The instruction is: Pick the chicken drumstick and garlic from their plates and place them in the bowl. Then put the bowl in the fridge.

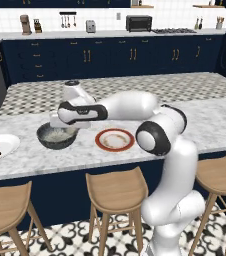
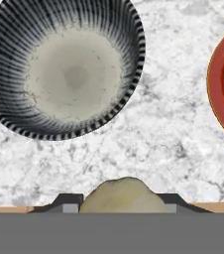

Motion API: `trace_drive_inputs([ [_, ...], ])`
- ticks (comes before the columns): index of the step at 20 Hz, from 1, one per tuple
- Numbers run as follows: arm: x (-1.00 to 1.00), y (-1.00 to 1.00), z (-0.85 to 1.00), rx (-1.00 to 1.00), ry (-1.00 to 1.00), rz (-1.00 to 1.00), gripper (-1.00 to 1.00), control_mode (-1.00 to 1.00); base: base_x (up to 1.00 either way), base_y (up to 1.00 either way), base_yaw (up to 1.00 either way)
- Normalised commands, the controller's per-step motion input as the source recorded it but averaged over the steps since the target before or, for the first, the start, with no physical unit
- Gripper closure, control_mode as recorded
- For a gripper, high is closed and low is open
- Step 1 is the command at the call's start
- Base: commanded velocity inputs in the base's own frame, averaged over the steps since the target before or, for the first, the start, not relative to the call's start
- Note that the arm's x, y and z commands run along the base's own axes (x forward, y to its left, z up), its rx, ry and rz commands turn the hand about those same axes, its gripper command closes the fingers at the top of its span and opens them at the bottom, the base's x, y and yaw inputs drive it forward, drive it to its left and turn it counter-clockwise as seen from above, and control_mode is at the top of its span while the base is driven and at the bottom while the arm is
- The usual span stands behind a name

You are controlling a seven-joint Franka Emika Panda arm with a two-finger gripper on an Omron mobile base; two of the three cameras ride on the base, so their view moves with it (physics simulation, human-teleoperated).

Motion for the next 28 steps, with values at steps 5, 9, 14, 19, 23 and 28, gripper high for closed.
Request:
trace_drive_inputs([
  [5,0.51,0.22,-0.34,0.0,0.0,0.0,1.0,-1.0,0.0,0.0,0.0],
  [9,0.51,0.09,-0.31,0.0,0.0,0.0,1.0,-1.0,0.0,0.0,0.0],
  [14,0.58,0.29,-0.26,-0.02,0.0,0.0,1.0,-1.0,0.0,0.0,0.0],
  [19,0.26,0.07,-0.35,0.0,0.01,0.0,1.0,-1.0,0.0,0.0,0.0],
  [23,0.0,0.0,-0.39,0.0,0.03,0.0,-1.0,-1.0,0.0,0.0,0.0],
  [28,-0.07,-0.1,-0.04,0.02,-0.02,0.0,-1.0,-1.0,0.0,0.0,0.0],
])
